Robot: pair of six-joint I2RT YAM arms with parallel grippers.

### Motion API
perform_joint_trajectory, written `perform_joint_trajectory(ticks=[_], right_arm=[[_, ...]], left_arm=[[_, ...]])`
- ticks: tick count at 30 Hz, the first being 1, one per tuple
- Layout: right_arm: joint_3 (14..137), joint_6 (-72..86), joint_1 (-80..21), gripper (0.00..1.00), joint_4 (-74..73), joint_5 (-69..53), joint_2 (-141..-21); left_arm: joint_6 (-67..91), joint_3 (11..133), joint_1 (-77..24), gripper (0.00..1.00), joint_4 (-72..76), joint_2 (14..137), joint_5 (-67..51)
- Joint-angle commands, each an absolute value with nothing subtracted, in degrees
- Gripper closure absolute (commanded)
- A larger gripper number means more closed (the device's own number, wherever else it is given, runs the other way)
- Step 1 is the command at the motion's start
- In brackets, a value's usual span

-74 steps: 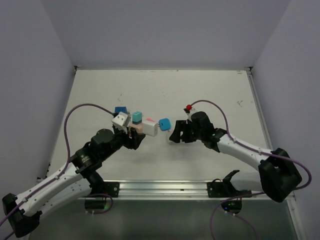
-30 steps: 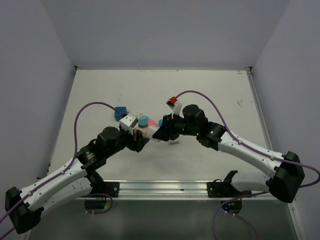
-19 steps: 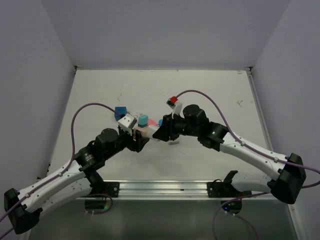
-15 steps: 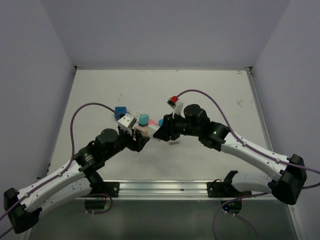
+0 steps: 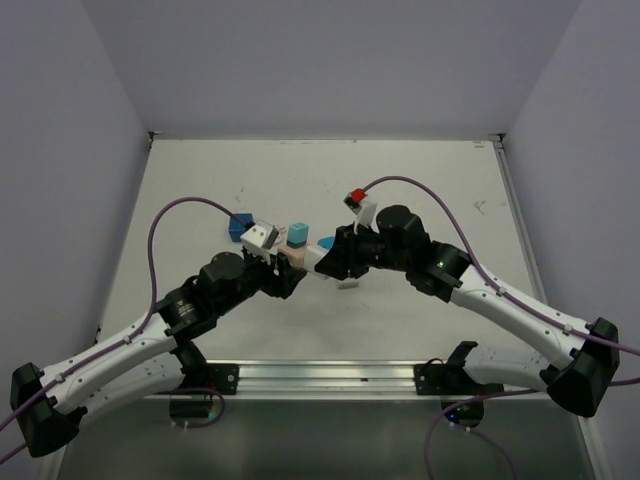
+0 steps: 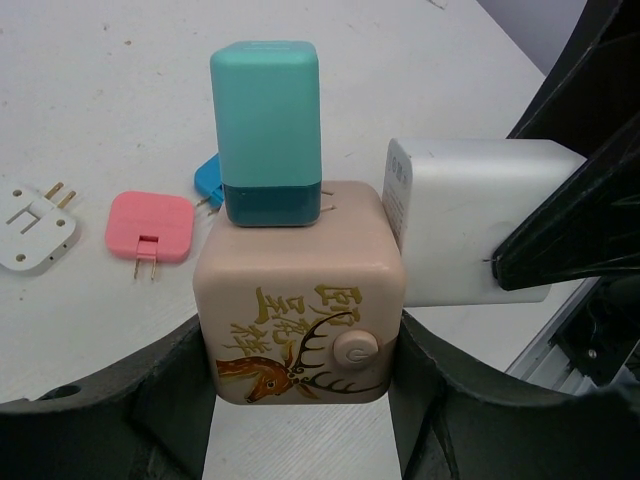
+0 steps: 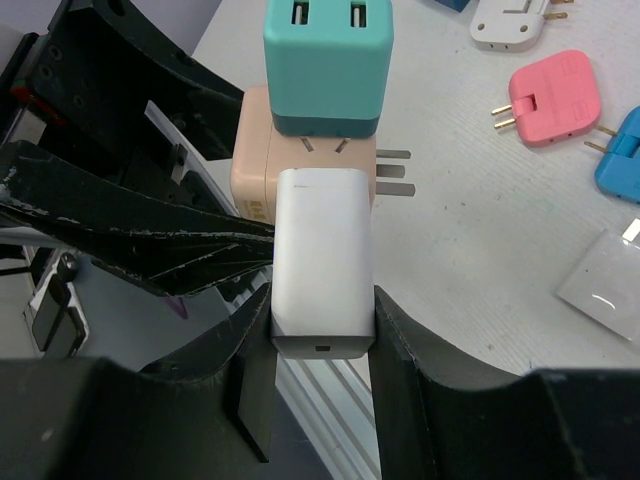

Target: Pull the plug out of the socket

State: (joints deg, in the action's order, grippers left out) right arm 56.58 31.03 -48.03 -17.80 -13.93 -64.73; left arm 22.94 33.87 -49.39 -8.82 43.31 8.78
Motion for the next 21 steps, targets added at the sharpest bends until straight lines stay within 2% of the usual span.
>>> perform_joint_trajectory(ticks=[1, 10, 21], right_arm=[[57.6, 27.4, -44.9, 1.0, -29.4, -12.7, -59.8], [57.0, 26.3, -42.1, 1.0, -31.1, -15.3, -57.9], [59.4, 22.1, -36.6, 1.0, -40.0, -20.4, -58.1]], left_arm=[[23.2, 34.4, -46.1, 1.0, -16.4, 42.8, 30.1], [24.0, 34.0, -46.1, 1.0, -17.3, 41.8, 34.2], [26.2, 35.1, -46.1, 1.0, -20.6, 44.4, 38.8]])
